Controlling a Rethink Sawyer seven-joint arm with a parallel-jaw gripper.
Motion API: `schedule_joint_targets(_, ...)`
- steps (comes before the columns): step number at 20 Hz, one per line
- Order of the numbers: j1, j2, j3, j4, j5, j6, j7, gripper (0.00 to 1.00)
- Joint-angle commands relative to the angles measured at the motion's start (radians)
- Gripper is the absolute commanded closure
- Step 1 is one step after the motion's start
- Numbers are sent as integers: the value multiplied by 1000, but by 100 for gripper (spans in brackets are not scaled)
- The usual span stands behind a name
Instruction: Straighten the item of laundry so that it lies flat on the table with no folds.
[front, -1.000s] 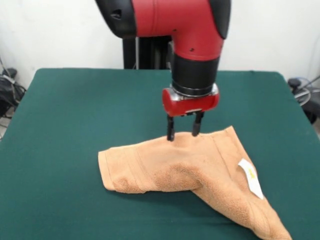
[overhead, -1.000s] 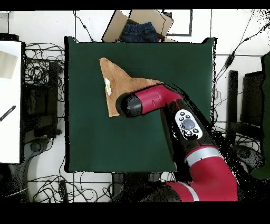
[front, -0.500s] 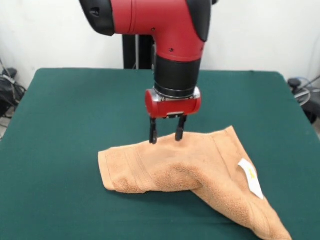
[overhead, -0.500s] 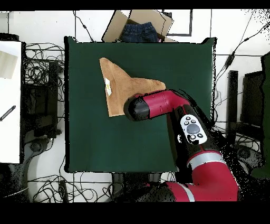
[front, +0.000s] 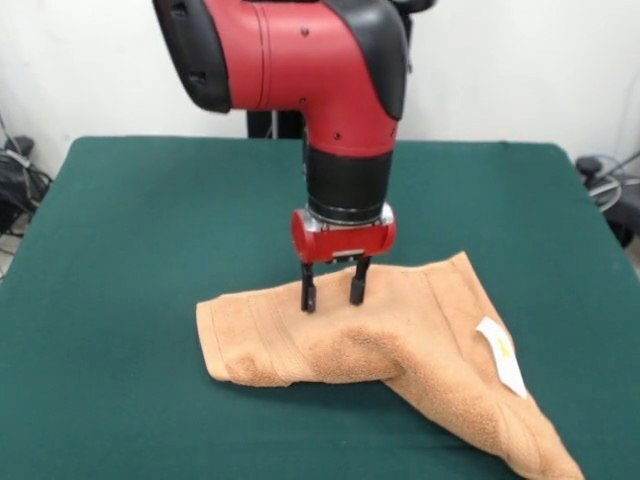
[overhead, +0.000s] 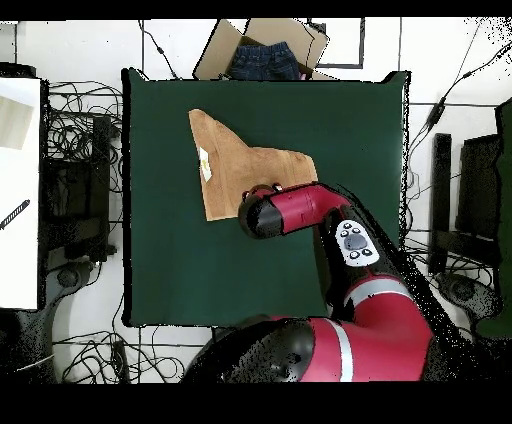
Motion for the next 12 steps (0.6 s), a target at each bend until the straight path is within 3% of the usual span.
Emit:
schedule_joint_targets(1, 21, 125, -38, -46, 22, -61, 158, 0)
schedule_joint_targets(12, 20, 173, -32, -94, 20, -75, 101, 0)
